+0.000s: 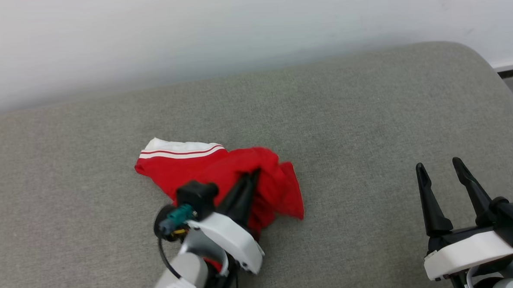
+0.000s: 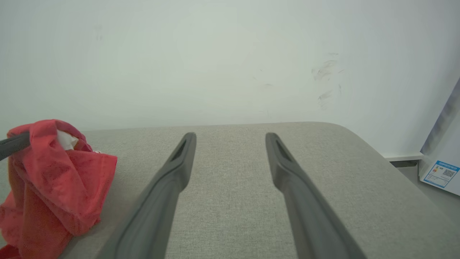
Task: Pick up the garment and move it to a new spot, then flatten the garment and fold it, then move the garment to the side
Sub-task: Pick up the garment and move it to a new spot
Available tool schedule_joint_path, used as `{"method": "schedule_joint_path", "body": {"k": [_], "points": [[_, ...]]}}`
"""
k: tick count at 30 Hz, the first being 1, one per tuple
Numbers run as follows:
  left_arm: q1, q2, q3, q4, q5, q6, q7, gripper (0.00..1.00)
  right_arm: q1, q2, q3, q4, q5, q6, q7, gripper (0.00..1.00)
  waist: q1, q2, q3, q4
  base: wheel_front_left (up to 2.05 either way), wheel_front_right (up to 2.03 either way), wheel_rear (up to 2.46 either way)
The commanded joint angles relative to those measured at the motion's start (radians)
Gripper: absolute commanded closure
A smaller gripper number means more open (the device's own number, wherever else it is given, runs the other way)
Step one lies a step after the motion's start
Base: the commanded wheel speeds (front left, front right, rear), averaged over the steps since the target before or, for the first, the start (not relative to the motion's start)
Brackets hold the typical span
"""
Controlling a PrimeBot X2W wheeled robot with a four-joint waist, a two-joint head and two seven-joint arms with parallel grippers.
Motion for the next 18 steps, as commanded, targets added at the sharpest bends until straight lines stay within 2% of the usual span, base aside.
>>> {"method": "schedule_joint_path", "body": {"k": [1,10,11,12,13,14,18], "points": [[0.026,-0.005,-0.022,0.012,0.000,-0.005,0.007,1.00,-0.015,0.002,0.003,0.001,0.002,-0.001,-0.006,0.00,0.0001,-0.0001,0.025,-0.012,0.00,0.00,0.00],[0.115,-0.002,-0.130,0.108,0.005,-0.010,0.031,1.00,-0.038,0.001,0.018,0.023,0.006,-0.001,-0.022,0.00,0.0001,-0.0001,0.061,-0.006,0.00,0.00,0.00],[0.119,0.001,-0.136,0.114,0.009,-0.010,0.029,0.86,-0.037,0.001,0.019,0.026,0.005,-0.001,-0.022,0.00,0.0001,-0.0001,0.059,-0.003,0.00,0.00,0.00],[0.123,0.002,-0.142,0.116,0.011,-0.011,0.027,0.62,-0.035,0.002,0.019,0.029,0.004,-0.001,-0.020,0.00,0.0001,-0.0001,0.056,0.001,0.00,0.00,0.00],[0.125,0.001,-0.148,0.115,0.010,-0.011,0.024,0.11,-0.034,0.002,0.020,0.032,0.003,-0.001,-0.019,0.00,0.0001,-0.0001,0.051,0.005,0.00,0.00,0.00],[0.124,0.000,-0.150,0.108,0.006,-0.012,0.018,0.00,-0.032,0.002,0.019,0.034,0.002,-0.001,-0.018,0.00,0.0001,-0.0001,0.045,0.010,0.00,0.00,0.00],[0.098,0.012,-0.143,0.072,0.015,-0.007,-0.025,0.00,-0.018,0.002,0.015,0.036,0.001,-0.001,-0.015,0.00,0.0001,-0.0001,0.019,0.032,0.00,0.00,0.00]]}}
